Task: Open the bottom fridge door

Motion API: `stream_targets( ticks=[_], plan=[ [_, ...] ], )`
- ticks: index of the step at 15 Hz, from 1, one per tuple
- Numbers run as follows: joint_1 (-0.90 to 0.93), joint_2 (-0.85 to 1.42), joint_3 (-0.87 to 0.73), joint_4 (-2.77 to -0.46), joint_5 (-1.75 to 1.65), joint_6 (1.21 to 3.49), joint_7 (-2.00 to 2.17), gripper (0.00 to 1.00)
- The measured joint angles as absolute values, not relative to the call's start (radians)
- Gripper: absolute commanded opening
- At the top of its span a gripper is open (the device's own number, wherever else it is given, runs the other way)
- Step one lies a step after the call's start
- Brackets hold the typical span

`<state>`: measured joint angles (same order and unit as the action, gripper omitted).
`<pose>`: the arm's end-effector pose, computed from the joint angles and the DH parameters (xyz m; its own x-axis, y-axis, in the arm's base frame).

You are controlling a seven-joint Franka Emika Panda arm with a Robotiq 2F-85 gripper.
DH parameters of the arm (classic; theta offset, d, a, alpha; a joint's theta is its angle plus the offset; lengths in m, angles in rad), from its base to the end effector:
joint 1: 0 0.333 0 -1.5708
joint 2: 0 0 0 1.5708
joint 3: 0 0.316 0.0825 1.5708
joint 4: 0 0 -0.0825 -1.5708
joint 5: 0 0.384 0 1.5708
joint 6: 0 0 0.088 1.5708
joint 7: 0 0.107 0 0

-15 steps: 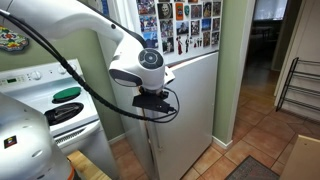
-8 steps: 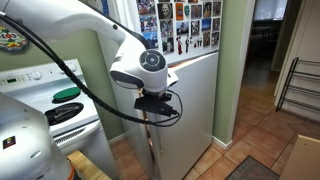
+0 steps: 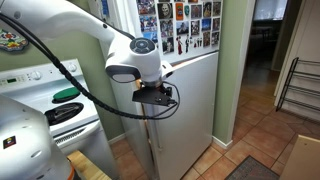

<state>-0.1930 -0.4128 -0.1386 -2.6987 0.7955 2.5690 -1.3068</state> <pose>0.3793 -0.1406 0.3821 0.7814 0.2553 0.5694 0.3737 -0.9222 -0.0993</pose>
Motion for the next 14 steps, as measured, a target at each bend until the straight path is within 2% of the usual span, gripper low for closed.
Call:
stream_targets(
  ticks=[5, 14],
  plan=[
    [-0.168, -0.405, -0.145, -2.712, 0.699, 2.655, -1.172, 1.00],
    [-0.210, -0.407, -0.144, -2.764, 0.742, 2.807, -1.152, 1.00]
  ],
)
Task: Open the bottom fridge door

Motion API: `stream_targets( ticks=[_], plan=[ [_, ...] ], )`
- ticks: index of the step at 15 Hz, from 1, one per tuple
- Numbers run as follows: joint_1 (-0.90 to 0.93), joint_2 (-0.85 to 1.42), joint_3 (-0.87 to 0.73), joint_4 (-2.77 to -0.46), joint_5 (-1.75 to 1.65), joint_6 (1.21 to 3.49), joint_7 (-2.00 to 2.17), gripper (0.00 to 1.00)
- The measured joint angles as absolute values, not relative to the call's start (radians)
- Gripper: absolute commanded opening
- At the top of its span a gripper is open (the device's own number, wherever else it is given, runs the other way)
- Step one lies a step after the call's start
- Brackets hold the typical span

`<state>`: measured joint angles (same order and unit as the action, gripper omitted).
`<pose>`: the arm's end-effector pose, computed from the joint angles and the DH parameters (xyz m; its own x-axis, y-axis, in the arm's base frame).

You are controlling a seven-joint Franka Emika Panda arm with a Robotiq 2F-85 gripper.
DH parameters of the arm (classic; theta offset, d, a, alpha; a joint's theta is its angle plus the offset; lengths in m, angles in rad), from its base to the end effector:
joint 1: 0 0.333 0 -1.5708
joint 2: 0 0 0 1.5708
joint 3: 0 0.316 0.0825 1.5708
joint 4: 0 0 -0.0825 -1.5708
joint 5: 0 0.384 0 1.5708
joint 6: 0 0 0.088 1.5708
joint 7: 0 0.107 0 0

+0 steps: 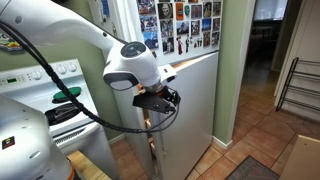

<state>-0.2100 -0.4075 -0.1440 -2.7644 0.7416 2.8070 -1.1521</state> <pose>0.3626 -0.1660 0.3720 0.8194 0.1145 0.5616 0.1443 -0.9895 -0.0087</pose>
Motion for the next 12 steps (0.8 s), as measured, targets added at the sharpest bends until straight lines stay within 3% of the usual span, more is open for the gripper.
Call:
stream_targets(
  ticks=[12],
  plan=[
    [-0.300, -0.362, -0.184, -2.726, 0.793, 2.810, -1.142, 1.00]
  ],
)
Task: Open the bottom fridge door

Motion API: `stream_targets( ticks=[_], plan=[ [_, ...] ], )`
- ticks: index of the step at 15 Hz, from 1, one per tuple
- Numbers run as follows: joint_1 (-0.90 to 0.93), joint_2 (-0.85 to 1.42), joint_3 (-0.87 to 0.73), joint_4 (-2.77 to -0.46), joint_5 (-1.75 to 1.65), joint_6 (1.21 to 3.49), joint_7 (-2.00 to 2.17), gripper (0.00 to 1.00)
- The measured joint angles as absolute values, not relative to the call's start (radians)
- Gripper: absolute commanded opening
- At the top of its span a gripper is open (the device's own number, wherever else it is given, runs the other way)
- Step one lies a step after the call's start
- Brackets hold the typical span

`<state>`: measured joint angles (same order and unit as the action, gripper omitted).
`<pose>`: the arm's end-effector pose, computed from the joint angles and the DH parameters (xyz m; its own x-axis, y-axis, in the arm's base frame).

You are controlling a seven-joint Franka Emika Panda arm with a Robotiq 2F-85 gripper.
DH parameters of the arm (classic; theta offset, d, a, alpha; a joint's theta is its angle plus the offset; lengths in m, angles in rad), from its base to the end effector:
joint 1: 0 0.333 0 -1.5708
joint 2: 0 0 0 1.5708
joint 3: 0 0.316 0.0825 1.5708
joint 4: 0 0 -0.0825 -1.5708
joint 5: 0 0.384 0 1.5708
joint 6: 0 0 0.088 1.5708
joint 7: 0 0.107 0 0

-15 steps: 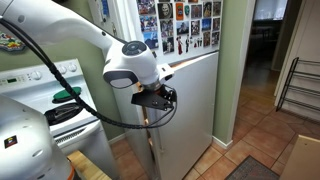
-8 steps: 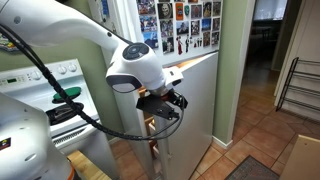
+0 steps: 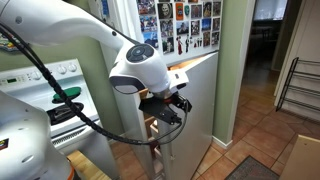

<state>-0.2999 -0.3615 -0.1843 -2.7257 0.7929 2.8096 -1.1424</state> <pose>0.3474 -0.2189 0.3686 0.8202 -0.0572 0.5692 -0.0303 -0.9979 -0.0566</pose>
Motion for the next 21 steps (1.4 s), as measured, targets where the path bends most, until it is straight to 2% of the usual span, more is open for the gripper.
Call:
stream_targets(
  ticks=[8, 13, 18, 21],
  plan=[
    [-0.285, -0.361, -0.206, -2.716, 0.820, 2.758, -1.190, 1.00],
    [-0.274, -0.309, -0.306, -2.648, 0.846, 2.695, -1.321, 1.00],
    [-0.280, -0.265, -0.431, -2.580, 0.838, 2.517, -1.550, 1.00],
    [-0.280, -0.252, -0.455, -2.568, 0.837, 2.496, -1.601, 1.00]
  ],
)
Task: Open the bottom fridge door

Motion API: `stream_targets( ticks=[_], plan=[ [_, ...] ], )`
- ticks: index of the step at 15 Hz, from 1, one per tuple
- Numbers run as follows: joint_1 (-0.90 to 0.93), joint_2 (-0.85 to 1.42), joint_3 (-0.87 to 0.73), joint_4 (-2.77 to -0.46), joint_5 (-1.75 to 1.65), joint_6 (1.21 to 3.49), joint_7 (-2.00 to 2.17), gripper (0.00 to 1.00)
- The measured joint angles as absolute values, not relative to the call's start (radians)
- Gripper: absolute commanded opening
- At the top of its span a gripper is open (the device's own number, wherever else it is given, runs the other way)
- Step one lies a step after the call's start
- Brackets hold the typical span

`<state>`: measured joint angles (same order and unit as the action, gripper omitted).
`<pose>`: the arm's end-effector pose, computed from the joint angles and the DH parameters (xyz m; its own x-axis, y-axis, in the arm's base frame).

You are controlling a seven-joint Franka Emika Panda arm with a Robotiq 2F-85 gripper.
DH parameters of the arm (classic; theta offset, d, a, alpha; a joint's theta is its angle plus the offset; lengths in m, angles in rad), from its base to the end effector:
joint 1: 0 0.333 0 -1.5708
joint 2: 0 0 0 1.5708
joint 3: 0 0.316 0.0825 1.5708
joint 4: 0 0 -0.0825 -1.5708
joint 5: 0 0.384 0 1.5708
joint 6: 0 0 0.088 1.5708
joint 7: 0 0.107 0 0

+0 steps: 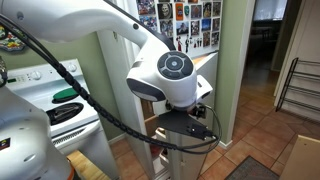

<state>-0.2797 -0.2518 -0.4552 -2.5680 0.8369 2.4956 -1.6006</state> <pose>0.3288 -0.2991 0.3572 0.7826 0.1427 0.6059 0.2399 -0.9673 -0.0819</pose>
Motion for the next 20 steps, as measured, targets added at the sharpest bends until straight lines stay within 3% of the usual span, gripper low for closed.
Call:
stream_targets(
  ticks=[20],
  plan=[
    [-0.410, -0.215, -0.549, -2.461, 0.561, 2.290, -1.859, 1.00]
  ],
)
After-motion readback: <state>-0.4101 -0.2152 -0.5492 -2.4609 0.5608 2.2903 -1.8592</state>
